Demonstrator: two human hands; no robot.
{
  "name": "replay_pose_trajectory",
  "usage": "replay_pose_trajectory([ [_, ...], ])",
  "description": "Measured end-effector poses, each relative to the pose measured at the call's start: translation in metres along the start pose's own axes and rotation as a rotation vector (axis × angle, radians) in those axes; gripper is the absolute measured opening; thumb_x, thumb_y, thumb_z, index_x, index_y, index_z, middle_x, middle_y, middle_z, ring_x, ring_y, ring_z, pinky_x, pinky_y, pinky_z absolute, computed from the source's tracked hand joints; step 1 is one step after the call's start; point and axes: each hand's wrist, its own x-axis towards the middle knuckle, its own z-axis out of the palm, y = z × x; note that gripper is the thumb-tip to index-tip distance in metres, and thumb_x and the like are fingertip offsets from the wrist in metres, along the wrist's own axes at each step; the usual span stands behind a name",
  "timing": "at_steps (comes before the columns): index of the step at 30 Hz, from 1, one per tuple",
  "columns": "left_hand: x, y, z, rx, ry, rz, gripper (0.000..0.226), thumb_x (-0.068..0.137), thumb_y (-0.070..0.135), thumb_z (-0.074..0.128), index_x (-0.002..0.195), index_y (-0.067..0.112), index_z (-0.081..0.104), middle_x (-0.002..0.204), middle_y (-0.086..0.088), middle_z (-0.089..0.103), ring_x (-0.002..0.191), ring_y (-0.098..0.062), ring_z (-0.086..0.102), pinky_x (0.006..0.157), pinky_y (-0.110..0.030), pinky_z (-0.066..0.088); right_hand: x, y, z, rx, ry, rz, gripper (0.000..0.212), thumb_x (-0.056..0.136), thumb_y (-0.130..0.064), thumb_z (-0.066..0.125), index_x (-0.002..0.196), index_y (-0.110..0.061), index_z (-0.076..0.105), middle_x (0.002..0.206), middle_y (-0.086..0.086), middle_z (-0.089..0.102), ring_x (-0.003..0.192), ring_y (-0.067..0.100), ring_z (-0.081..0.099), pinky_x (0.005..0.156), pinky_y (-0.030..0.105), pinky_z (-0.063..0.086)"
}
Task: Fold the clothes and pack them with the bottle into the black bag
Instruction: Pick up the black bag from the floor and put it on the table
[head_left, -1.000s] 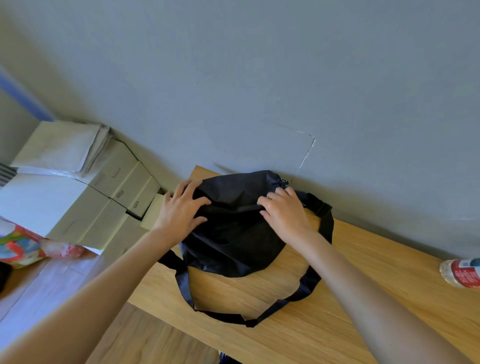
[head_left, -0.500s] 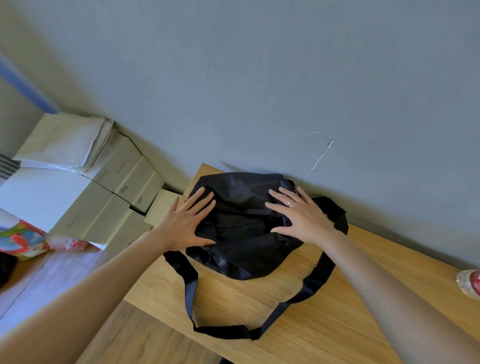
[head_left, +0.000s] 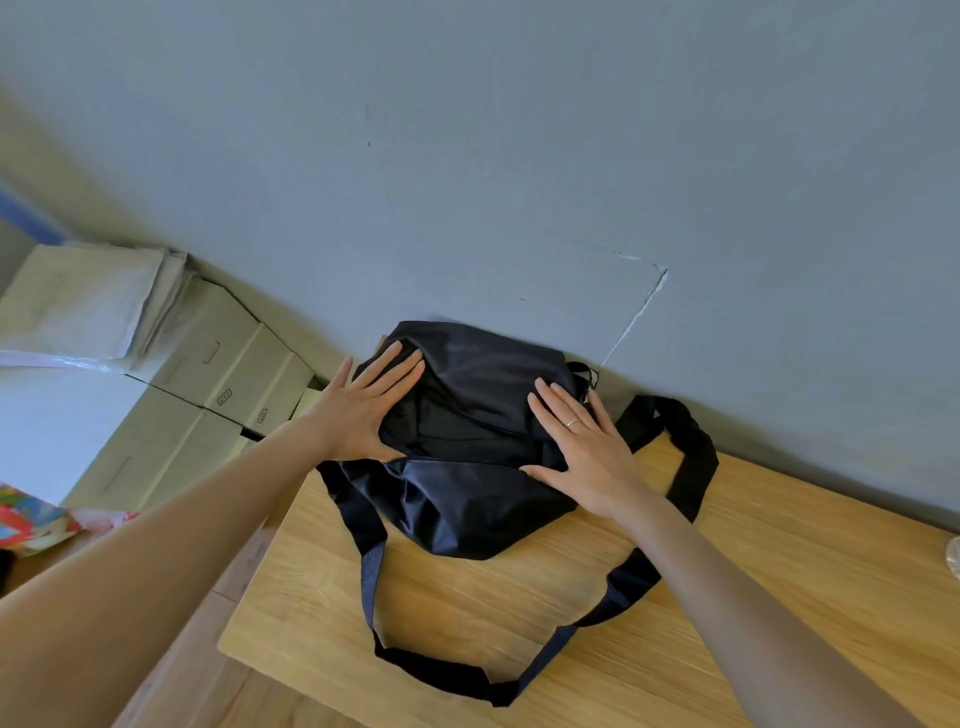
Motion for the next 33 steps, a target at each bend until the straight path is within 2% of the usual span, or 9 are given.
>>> replay_pose_trajectory([
  [6, 0.005, -0.008, 0.021, -0.067, 0.131, 0.034, 0.107, 0.067, 0.088, 0.026, 0.141, 0.035, -0.031, 0.148, 0.020, -0.034, 0.139, -0.009, -0.028, 0.113, -0.053, 0.003, 0.003, 0.003, 0.013, -0.039, 0.020, 0.006, 0.092, 0.081, -0.071, 0.030, 0.152, -0.019, 0.001, 0.159, -0.006, -0.007, 0.145, 0.007, -0.010, 0.118, 0.040, -0.005],
  [12, 0.004, -0.008, 0.018, -0.012, 0.154, 0.043, 0.108, 0.069, 0.084, 0.031, 0.147, 0.027, -0.016, 0.155, 0.010, -0.019, 0.140, -0.011, -0.028, 0.113, -0.052, -0.003, 0.003, -0.001, 0.015, -0.079, 0.041, 0.046, 0.094, 0.080, -0.073, 0.030, 0.151, -0.016, 0.006, 0.159, -0.003, -0.001, 0.146, 0.010, -0.005, 0.118, 0.042, -0.002],
  [15, -0.004, -0.005, 0.009, -0.031, 0.211, 0.037, 0.106, 0.072, 0.075, 0.049, 0.150, 0.028, -0.005, 0.156, 0.008, -0.012, 0.141, -0.012, -0.025, 0.113, -0.050, -0.005, 0.003, -0.008, 0.012, -0.079, 0.058, 0.068, 0.094, 0.080, -0.073, 0.029, 0.151, -0.015, 0.006, 0.159, -0.002, -0.001, 0.146, 0.012, -0.003, 0.118, 0.042, -0.002],
  [17, -0.011, -0.001, 0.001, -0.104, 0.294, 0.012, 0.102, 0.074, 0.066, 0.060, 0.151, 0.029, 0.004, 0.158, 0.007, -0.004, 0.144, -0.014, -0.015, 0.115, -0.051, 0.001, 0.003, -0.014, 0.011, -0.055, 0.079, 0.089, 0.093, 0.080, -0.072, 0.031, 0.151, -0.015, 0.007, 0.158, -0.002, 0.000, 0.146, 0.013, -0.002, 0.119, 0.044, 0.001],
  [21, -0.021, 0.010, -0.008, -0.246, 0.390, -0.001, 0.085, 0.079, 0.063, 0.054, 0.150, 0.031, 0.017, 0.157, 0.005, 0.013, 0.146, -0.016, 0.000, 0.116, -0.050, 0.010, 0.003, -0.021, 0.005, 0.027, 0.119, 0.092, 0.087, 0.082, -0.065, 0.041, 0.151, -0.019, 0.014, 0.159, 0.001, 0.010, 0.146, 0.015, 0.003, 0.119, 0.045, 0.007],
  [25, -0.021, 0.026, -0.019, -0.269, 0.433, 0.034, 0.076, 0.084, 0.066, 0.038, 0.148, 0.028, 0.025, 0.154, 0.001, 0.025, 0.145, -0.017, 0.010, 0.116, -0.045, 0.015, 0.000, -0.025, -0.015, 0.094, 0.175, 0.096, 0.077, 0.088, -0.057, 0.048, 0.150, -0.022, 0.017, 0.158, 0.002, 0.014, 0.146, 0.020, 0.004, 0.117, 0.037, 0.000],
  [27, -0.018, 0.037, -0.029, -0.284, 0.458, 0.042, 0.073, 0.085, 0.064, 0.037, 0.146, 0.025, 0.030, 0.151, 0.000, 0.031, 0.143, -0.018, 0.017, 0.114, -0.043, 0.018, -0.001, -0.026, -0.026, 0.108, 0.212, 0.105, 0.073, 0.090, -0.051, 0.052, 0.149, -0.021, 0.022, 0.157, 0.004, 0.019, 0.145, 0.023, 0.011, 0.116, 0.037, 0.005],
  [31, -0.013, 0.061, -0.050, -0.271, 0.460, 0.061, 0.063, 0.089, 0.044, 0.056, 0.144, 0.022, 0.036, 0.149, -0.002, 0.036, 0.141, -0.022, 0.026, 0.113, -0.039, 0.021, -0.009, -0.025, -0.052, 0.112, 0.241, 0.142, 0.061, 0.092, -0.034, 0.056, 0.146, -0.018, 0.032, 0.151, 0.007, 0.030, 0.138, 0.025, 0.029, 0.113, 0.038, 0.024],
  [33, -0.012, 0.073, -0.059, -0.234, 0.462, 0.076, 0.059, 0.089, 0.036, 0.061, 0.142, 0.019, 0.040, 0.146, -0.004, 0.040, 0.137, -0.023, 0.033, 0.110, -0.040, 0.027, -0.017, -0.023, -0.065, 0.114, 0.261, 0.171, 0.053, 0.093, -0.028, 0.056, 0.142, -0.017, 0.038, 0.147, 0.007, 0.036, 0.134, 0.026, 0.034, 0.110, 0.037, 0.028],
])
